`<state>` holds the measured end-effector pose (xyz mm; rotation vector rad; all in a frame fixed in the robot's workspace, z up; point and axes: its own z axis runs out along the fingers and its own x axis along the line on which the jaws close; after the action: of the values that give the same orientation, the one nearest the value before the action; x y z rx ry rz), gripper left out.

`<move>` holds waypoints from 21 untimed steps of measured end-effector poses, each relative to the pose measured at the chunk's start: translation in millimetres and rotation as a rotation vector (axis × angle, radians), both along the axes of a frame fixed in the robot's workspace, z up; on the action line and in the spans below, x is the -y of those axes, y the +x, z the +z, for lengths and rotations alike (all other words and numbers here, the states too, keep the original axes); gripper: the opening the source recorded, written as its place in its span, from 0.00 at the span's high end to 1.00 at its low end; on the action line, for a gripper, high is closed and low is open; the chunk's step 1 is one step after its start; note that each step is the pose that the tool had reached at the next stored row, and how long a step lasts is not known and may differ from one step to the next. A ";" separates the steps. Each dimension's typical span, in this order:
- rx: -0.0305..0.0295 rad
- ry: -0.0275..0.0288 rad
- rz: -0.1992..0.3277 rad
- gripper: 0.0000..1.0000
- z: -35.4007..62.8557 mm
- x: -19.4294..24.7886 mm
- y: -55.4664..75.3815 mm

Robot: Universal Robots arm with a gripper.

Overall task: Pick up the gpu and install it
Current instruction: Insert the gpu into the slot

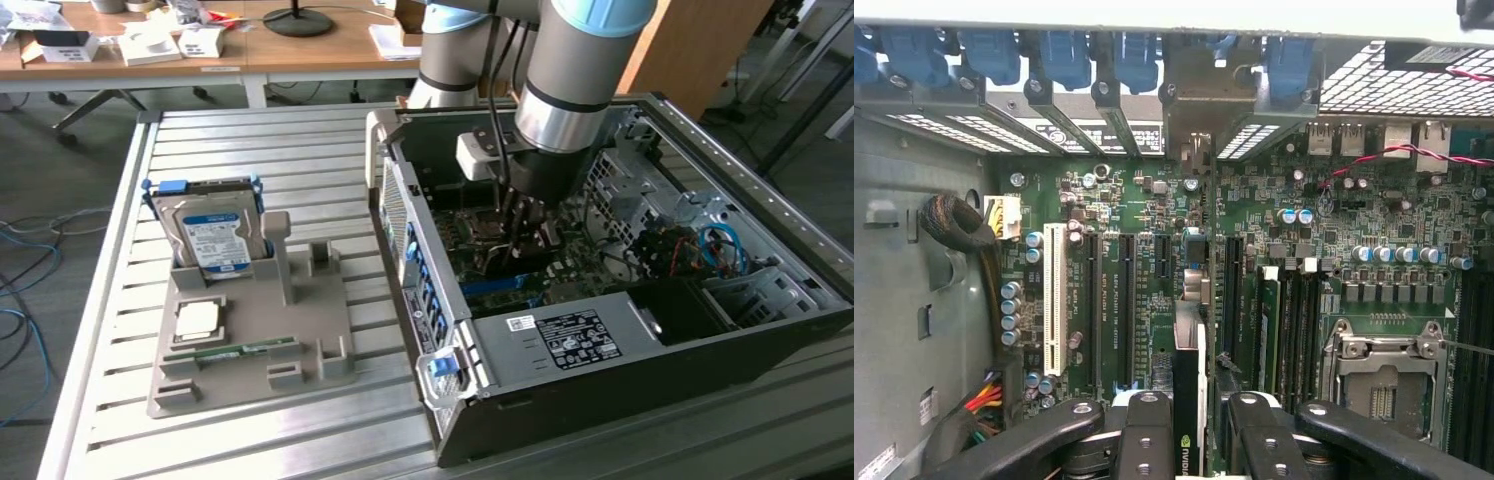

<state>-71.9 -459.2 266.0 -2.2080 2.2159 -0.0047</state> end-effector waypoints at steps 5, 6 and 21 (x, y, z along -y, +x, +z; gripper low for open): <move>-0.0001 -0.0003 0.000 0.74 -0.9 0.0 -0.1; 0.0000 -0.0001 0.000 0.74 -1.0 0.0 -0.1; -0.0001 -0.0003 -0.011 0.74 -8.1 0.0 -0.1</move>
<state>-72.0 -459.3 257.9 -2.1958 2.2284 -0.0050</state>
